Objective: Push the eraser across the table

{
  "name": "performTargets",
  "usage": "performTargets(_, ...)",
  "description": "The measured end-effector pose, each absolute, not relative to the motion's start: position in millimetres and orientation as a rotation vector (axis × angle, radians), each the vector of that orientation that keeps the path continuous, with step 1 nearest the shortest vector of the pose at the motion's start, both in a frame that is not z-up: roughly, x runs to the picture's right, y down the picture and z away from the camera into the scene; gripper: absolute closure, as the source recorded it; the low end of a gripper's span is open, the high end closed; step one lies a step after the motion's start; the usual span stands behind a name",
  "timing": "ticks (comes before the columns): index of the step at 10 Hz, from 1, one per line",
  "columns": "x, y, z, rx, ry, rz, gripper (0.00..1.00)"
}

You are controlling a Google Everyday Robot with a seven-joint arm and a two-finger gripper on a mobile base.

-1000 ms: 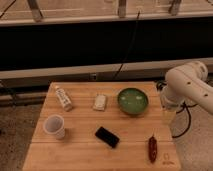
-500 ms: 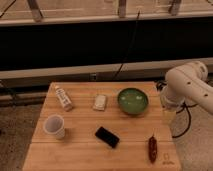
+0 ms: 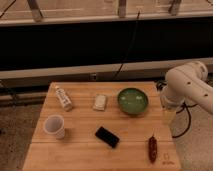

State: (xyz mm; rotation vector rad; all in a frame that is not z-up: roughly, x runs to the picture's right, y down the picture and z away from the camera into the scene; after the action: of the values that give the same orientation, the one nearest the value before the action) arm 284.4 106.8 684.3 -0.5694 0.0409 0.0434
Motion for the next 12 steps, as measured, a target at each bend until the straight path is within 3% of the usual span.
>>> performTargets(12, 219, 173, 709, -0.579, 0.003, -0.125, 0.20)
